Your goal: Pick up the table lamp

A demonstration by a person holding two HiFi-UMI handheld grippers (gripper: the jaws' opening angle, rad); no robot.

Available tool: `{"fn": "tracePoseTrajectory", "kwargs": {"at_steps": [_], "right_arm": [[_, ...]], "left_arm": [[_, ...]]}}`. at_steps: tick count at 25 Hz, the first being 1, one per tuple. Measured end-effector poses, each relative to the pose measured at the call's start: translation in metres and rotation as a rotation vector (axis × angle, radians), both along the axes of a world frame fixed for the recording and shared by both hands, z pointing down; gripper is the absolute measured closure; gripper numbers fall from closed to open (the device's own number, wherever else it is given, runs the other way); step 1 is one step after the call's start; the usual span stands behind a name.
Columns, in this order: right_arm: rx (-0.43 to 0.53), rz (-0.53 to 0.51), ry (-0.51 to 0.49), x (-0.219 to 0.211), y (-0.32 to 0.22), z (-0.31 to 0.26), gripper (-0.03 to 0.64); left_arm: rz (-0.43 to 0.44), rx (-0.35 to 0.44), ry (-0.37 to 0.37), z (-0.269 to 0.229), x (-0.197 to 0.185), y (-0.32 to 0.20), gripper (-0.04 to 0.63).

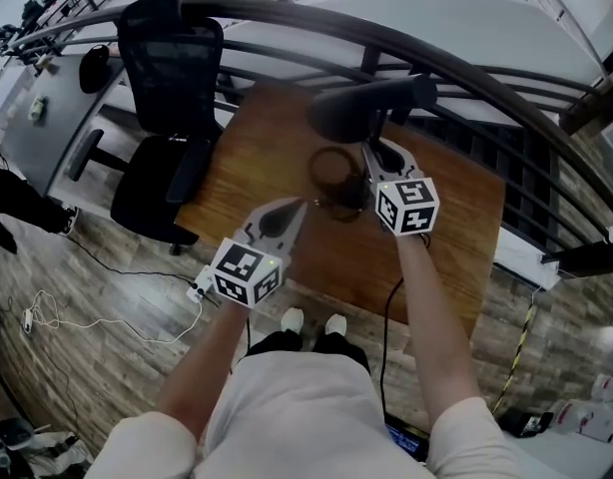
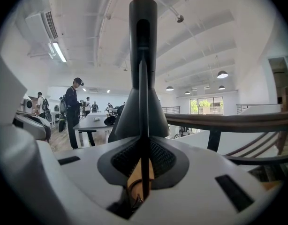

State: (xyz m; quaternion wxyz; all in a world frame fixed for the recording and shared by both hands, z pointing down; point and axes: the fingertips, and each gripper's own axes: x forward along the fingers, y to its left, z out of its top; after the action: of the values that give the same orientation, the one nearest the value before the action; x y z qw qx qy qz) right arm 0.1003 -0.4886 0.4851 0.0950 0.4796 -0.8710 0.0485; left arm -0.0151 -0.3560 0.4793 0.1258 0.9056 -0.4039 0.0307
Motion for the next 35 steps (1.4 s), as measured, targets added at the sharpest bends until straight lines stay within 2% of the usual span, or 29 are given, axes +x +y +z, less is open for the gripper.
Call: {"fn": "tracePoseTrajectory", "kwargs": {"at_steps": [19,35], "right_arm": [[0.045,0.012,-0.016,0.023,0.029,-0.025,0.557],[0.090,0.040,-0.079,0.051,0.071,-0.068,0.557]], "left_arm": [[0.016,0.000,-0.003,-0.005,0.009,0.002,0.589],[0.087,0.027,0.022,-0.019,0.033,0.000,0.589]]}}
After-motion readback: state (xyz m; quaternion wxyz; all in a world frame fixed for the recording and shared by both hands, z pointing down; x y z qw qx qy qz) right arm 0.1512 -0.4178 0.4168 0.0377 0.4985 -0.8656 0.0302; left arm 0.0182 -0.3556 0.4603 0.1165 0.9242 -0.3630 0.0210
